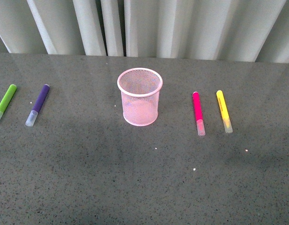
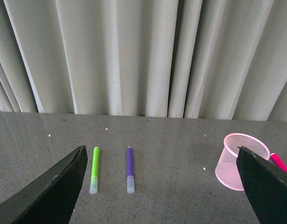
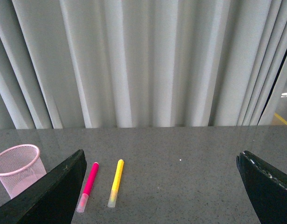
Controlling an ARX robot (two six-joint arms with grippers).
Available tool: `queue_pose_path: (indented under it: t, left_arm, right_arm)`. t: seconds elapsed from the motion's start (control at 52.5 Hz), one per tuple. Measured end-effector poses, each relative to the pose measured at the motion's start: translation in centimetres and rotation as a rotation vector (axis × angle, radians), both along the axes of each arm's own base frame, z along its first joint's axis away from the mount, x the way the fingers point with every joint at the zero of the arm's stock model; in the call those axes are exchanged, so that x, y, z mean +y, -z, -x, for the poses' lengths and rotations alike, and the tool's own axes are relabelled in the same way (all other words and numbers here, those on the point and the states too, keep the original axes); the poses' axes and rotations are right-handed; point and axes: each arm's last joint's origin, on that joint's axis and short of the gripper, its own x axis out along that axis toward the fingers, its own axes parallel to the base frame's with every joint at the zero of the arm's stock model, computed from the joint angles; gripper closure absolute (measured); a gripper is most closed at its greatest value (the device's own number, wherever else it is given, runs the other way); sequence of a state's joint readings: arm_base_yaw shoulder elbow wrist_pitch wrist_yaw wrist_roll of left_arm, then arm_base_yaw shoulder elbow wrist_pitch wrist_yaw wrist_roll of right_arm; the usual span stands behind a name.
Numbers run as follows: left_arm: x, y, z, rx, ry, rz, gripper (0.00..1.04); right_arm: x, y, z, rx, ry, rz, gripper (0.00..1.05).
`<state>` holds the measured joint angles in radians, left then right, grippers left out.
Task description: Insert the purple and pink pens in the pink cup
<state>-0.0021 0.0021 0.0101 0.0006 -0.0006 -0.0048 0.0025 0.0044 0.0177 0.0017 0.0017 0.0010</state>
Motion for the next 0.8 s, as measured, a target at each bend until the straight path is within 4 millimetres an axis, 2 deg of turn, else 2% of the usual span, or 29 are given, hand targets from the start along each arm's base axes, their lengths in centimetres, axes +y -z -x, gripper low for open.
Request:
queue_pose_path:
  t: [0.8]
  left_arm:
    - [0.00,0.00,0.00,0.000,0.000,0.000,0.07]
  right_arm:
    - [0.00,0.00,0.00,0.000,0.000,0.000,0.07]
